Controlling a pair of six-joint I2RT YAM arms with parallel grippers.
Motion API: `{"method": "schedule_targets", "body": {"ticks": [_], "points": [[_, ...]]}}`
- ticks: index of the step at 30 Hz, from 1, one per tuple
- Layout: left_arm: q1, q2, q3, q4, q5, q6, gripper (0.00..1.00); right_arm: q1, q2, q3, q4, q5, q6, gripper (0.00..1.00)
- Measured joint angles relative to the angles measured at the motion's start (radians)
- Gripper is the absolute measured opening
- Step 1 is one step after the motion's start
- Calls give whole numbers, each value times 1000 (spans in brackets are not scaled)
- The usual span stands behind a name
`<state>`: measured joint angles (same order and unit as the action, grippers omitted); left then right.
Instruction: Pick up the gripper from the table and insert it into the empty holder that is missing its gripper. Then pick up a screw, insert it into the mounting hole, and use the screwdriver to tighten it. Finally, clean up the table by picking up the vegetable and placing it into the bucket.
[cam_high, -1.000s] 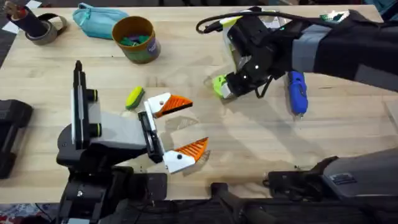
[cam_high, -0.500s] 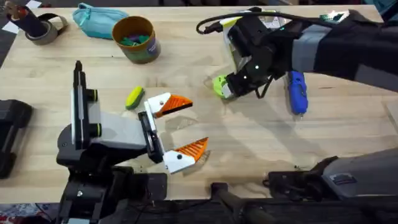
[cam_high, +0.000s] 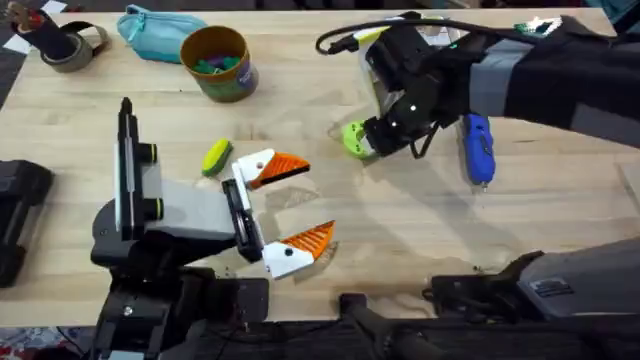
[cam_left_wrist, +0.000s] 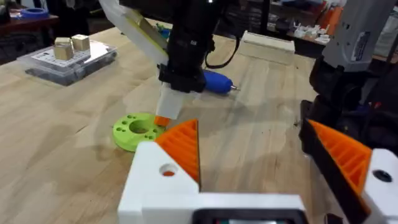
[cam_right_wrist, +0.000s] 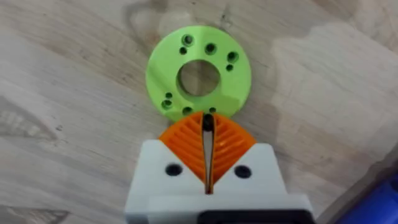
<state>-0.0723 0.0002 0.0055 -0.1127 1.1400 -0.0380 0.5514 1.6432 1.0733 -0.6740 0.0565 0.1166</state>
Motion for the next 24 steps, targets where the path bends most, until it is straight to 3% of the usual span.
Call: {"method": "schedule_targets", "body": {"ticks": [24], "points": [[0, 0, 0, 0, 0, 0, 986, 0, 0, 13, 0, -1, 2, 7]]}}
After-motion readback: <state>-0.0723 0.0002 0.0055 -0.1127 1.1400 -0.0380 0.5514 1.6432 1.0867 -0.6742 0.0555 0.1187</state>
